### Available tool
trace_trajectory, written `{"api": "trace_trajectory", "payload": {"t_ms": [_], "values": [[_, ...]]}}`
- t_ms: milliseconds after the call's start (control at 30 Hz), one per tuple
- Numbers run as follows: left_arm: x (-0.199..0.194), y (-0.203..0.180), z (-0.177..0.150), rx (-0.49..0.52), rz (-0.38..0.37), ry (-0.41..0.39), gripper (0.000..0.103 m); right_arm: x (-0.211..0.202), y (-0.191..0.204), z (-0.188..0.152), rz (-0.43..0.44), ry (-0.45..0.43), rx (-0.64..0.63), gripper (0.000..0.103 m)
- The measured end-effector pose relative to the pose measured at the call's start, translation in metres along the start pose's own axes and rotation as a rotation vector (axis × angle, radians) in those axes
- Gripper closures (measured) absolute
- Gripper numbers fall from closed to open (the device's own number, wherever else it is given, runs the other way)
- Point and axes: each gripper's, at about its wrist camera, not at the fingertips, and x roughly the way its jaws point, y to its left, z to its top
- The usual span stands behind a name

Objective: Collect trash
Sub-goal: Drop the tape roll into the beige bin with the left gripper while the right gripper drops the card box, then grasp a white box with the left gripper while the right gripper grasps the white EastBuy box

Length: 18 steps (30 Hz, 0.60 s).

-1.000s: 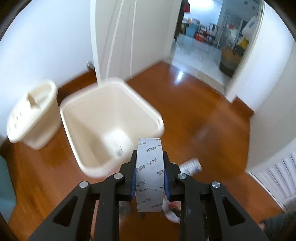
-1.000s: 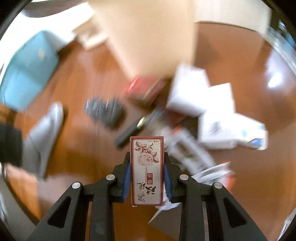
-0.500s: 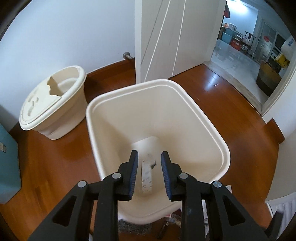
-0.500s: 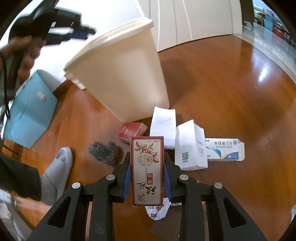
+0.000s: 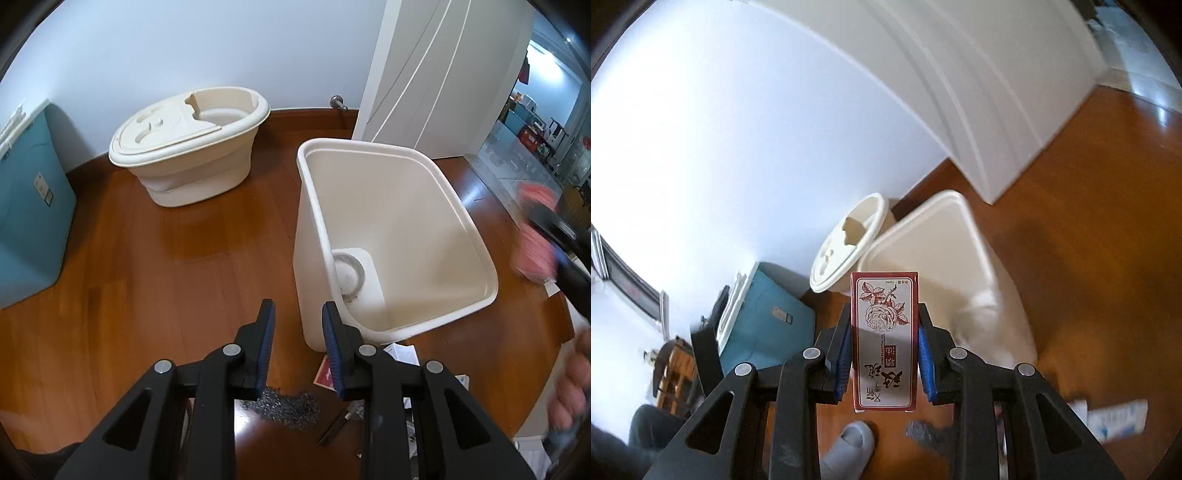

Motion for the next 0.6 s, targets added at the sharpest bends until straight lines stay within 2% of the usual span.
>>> {"api": "trace_trajectory", "payload": {"t_ms": [100, 200, 333, 433, 467, 500, 600], "values": [[-0.006, 0.002, -0.004, 0.018, 0.012, -0.036, 0.078, 0.048, 0.003, 0.015, -0.050, 0.052, -0.011, 0.072], [-0.005, 0.008, -0.015, 0.010, 0.030, -0.034, 0.078, 0.082, 0.001, 0.011, -0.106, 0.099, -0.023, 0.072], [0.005, 0.018, -0.037, -0.037, 0.047, 0.023, 0.078, 0.112, -0.004, 0.004, -0.144, 0.163, -0.024, 0.072], [0.023, 0.025, -0.058, -0.058, 0.051, 0.098, 0.078, 0.136, -0.007, -0.001, -0.223, 0.269, -0.050, 0.069], [0.031, 0.027, -0.067, -0.066, 0.056, 0.132, 0.078, 0.138, -0.007, -0.003, -0.245, 0.280, -0.048, 0.066], [0.037, 0.030, -0.073, -0.075, 0.060, 0.157, 0.078, 0.138, -0.007, -0.004, -0.240, 0.285, -0.049, 0.054], [0.056, 0.038, -0.096, -0.101, 0.070, 0.242, 0.078, 0.126, -0.002, -0.002, -0.208, 0.253, -0.086, 0.032]]}}
